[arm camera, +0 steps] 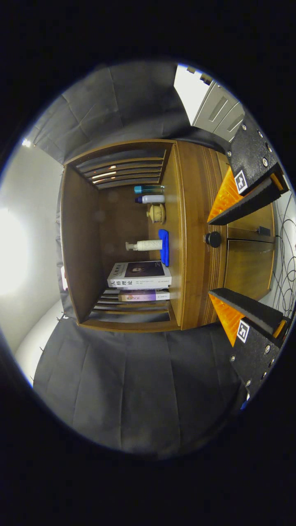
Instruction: Pull open the drawer, take out the items inside it, and place them on the countertop above the cabinet.
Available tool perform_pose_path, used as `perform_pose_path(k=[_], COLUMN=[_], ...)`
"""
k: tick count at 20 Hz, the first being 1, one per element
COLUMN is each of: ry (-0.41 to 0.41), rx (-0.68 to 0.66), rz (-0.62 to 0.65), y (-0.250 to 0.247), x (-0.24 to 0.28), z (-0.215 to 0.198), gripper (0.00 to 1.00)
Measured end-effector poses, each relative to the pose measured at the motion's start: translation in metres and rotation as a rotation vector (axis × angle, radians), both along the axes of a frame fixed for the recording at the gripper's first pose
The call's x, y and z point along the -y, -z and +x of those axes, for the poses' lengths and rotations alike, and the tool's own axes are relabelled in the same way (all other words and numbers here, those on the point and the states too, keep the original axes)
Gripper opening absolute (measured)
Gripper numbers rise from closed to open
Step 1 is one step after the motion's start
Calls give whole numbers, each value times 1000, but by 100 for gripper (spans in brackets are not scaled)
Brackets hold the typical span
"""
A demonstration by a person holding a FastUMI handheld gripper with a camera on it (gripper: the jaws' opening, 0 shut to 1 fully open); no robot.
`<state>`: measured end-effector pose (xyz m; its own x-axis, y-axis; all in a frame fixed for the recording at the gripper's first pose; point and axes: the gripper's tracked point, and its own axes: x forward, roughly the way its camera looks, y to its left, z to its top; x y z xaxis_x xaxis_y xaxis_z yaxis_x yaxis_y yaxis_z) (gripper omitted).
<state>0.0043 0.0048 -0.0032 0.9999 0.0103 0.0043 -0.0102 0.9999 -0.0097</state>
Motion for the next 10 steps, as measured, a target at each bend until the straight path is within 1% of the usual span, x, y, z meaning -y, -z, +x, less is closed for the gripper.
perform_pose_path(k=[10], ry=[-3], rx=[8], rz=[4], y=[1], x=[0], z=[-2], gripper=[95])
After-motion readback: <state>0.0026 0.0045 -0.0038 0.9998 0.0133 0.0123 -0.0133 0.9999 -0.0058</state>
